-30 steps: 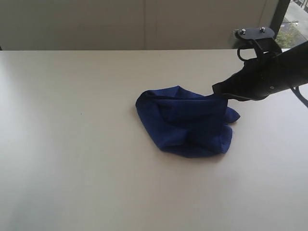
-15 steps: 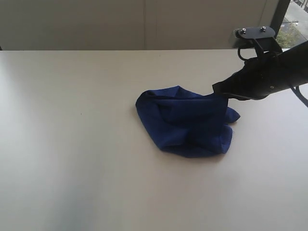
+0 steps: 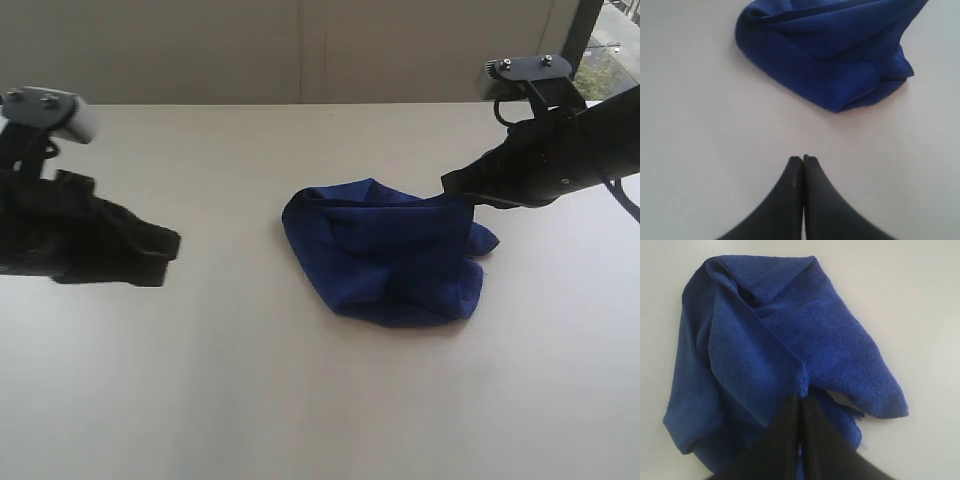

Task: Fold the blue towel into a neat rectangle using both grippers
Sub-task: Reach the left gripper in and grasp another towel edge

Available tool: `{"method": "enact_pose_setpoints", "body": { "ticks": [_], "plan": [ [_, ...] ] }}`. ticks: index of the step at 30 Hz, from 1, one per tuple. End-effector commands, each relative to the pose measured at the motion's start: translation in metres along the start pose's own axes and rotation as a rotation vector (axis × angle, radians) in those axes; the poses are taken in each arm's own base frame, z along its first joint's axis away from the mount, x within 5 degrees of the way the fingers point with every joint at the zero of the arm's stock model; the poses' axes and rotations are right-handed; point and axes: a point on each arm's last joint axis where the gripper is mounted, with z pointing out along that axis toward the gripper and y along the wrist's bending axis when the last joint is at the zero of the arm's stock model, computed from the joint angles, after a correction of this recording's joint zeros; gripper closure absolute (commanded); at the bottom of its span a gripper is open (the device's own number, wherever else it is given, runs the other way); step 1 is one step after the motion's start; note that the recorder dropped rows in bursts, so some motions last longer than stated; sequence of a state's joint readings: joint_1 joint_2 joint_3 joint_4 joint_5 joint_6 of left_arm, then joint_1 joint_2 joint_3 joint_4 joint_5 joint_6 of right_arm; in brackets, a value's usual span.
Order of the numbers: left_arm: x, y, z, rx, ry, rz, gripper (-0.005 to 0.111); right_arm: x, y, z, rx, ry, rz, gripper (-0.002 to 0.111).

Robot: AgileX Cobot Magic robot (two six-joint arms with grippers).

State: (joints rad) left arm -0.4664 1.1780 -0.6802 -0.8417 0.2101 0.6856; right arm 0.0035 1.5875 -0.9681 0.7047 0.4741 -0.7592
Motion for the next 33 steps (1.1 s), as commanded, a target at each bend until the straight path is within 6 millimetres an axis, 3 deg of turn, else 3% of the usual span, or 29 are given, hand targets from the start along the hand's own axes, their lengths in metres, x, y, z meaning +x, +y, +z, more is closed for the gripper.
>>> {"method": "enact_pose_setpoints", "body": {
  "ticks": [1, 9, 18, 22, 28, 33],
  "plan": [
    [-0.018, -0.021, 0.038, 0.052, 0.028, 0.031, 0.107, 0.000, 0.001, -0.002, 0.001, -0.007, 0.006, 0.108],
    [-0.040, -0.049, 0.103, 0.118, 0.087, 0.095, 0.107, 0.006, -0.002, 0.011, -0.004, 0.036, 0.017, 0.108],
    [-0.041, -0.067, 0.163, 0.161, 0.156, 0.127, 0.106, 0.006, -0.008, 0.018, 0.022, 0.031, 0.025, 0.108],
    [-0.045, -0.076, 0.176, 0.195, 0.170, 0.139, 0.092, 0.006, -0.009, 0.018, 0.029, 0.025, 0.023, 0.108],
    [-0.051, -0.090, 0.189, 0.245, 0.177, 0.175, 0.061, 0.005, -0.009, 0.018, 0.033, 0.022, 0.023, 0.108],
    [-0.047, -0.091, 0.199, 0.239, 0.182, 0.192, 0.057, 0.005, -0.009, 0.018, 0.033, 0.022, 0.023, 0.108]
  ]
}}
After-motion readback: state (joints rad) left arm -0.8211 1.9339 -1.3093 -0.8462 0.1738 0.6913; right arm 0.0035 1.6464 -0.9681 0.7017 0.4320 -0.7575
